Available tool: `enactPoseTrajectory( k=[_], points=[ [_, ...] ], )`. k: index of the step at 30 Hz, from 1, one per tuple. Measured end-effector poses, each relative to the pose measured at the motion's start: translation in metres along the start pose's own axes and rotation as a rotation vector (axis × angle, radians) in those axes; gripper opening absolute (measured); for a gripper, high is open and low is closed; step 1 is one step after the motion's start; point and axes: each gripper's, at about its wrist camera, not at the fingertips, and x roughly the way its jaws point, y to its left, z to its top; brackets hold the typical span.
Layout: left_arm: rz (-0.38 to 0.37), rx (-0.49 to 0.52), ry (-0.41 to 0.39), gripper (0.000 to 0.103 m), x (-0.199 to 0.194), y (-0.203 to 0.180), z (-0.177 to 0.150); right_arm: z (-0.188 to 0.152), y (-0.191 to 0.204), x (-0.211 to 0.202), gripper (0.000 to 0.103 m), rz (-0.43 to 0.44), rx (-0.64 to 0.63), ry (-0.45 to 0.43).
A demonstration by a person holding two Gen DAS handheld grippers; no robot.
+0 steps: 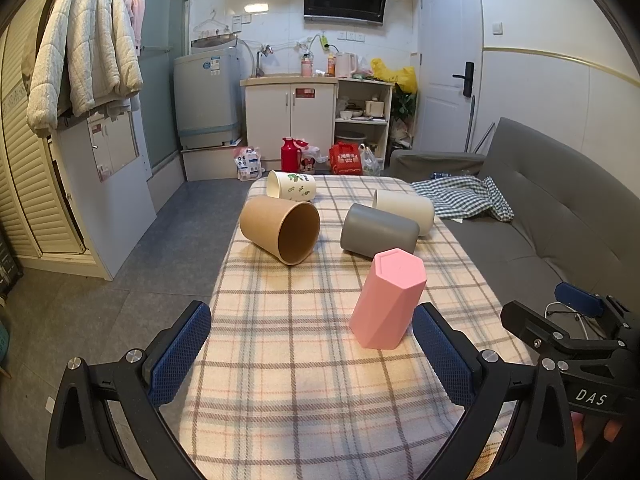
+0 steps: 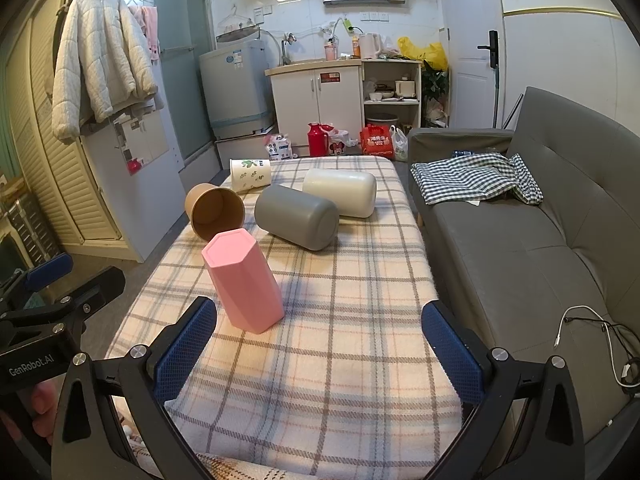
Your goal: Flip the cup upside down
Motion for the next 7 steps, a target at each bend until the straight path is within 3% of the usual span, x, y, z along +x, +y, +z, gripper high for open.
enactPoseTrajectory(
  k=[7],
  points=[
    [0.001,-0.003,0.000,0.103,0.0003,-0.0006,-0.0008,-0.0024,0.0016,0.0015,0.103,0.001,-0.003,0.007]
  ],
)
